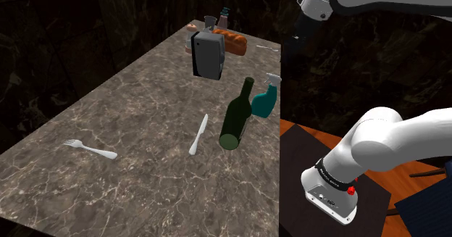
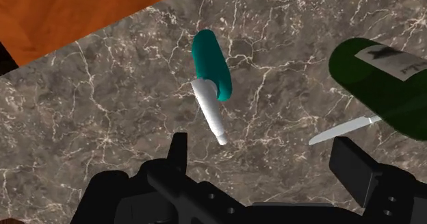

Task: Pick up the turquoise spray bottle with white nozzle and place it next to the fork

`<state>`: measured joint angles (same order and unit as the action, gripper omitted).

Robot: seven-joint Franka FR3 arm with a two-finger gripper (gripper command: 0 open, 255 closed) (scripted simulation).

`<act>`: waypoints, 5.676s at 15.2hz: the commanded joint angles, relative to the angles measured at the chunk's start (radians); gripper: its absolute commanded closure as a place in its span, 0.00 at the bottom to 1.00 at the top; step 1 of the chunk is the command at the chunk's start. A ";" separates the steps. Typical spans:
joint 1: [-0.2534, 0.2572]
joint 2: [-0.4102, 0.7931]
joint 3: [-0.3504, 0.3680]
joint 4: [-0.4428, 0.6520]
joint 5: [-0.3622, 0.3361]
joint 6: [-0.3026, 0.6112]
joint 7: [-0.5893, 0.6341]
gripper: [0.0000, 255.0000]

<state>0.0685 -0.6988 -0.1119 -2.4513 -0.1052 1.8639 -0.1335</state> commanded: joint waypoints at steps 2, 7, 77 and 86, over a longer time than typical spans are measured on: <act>0.022 0.055 -0.062 -0.046 -0.022 0.088 -0.137 0.00; 0.059 0.177 -0.151 -0.083 -0.043 0.220 -0.338 0.00; 0.079 0.188 -0.108 0.433 -0.004 -0.284 -0.352 1.00; 0.085 0.235 -0.105 0.597 0.005 -0.402 -0.360 1.00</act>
<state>0.1526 -0.4705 -0.2171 -1.8767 -0.1012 1.4780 -0.4923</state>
